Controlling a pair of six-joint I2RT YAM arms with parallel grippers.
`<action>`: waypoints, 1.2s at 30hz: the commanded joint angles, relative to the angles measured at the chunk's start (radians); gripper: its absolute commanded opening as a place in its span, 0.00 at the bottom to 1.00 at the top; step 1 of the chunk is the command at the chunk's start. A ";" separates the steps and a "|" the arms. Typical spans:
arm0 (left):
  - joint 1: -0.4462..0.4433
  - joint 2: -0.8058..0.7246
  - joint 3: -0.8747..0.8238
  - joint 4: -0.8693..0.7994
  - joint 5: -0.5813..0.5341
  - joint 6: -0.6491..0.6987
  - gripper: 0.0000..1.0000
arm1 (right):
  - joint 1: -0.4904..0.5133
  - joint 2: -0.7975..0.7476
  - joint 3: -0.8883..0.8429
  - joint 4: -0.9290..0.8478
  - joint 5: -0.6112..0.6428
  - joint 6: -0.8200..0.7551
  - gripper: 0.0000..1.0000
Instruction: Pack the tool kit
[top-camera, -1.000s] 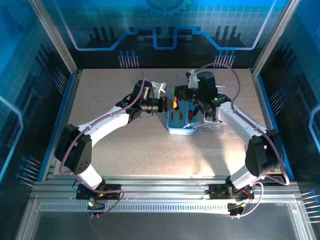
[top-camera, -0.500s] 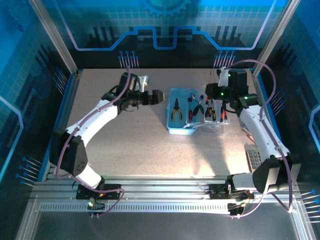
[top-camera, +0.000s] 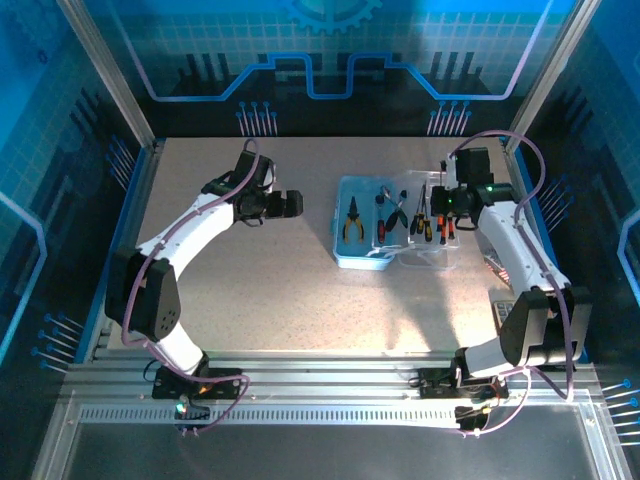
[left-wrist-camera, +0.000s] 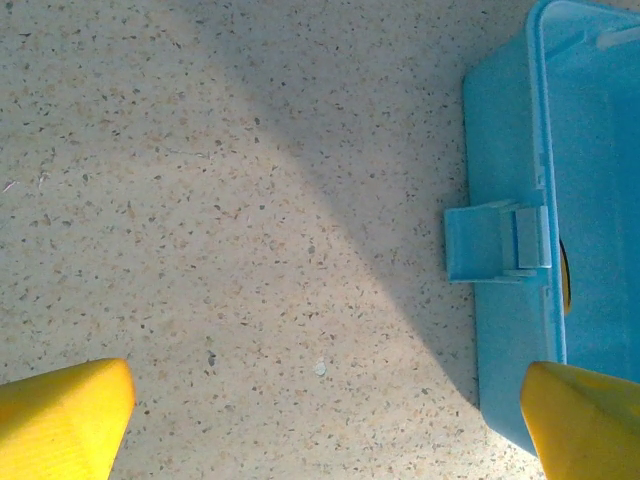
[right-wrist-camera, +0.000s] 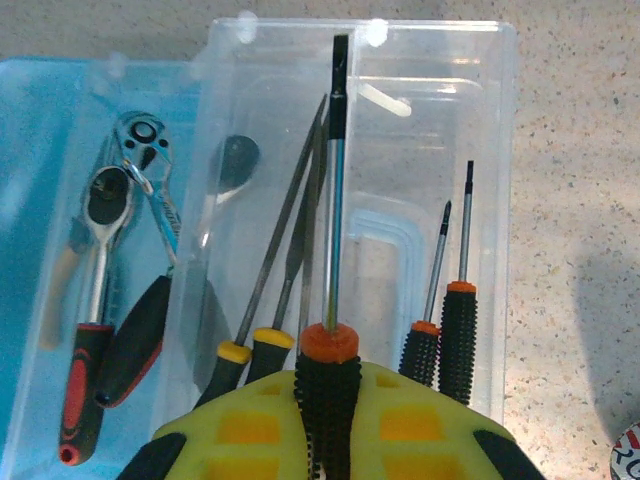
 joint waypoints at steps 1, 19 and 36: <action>0.002 0.009 -0.009 -0.021 -0.014 0.026 0.99 | -0.017 0.020 -0.003 -0.013 0.020 -0.020 0.00; 0.003 0.041 0.012 -0.059 -0.058 0.041 0.99 | -0.041 0.077 -0.053 0.057 -0.044 0.002 0.11; 0.002 0.074 0.026 -0.059 -0.058 0.048 0.99 | -0.042 -0.137 -0.026 -0.086 -0.040 -0.002 1.00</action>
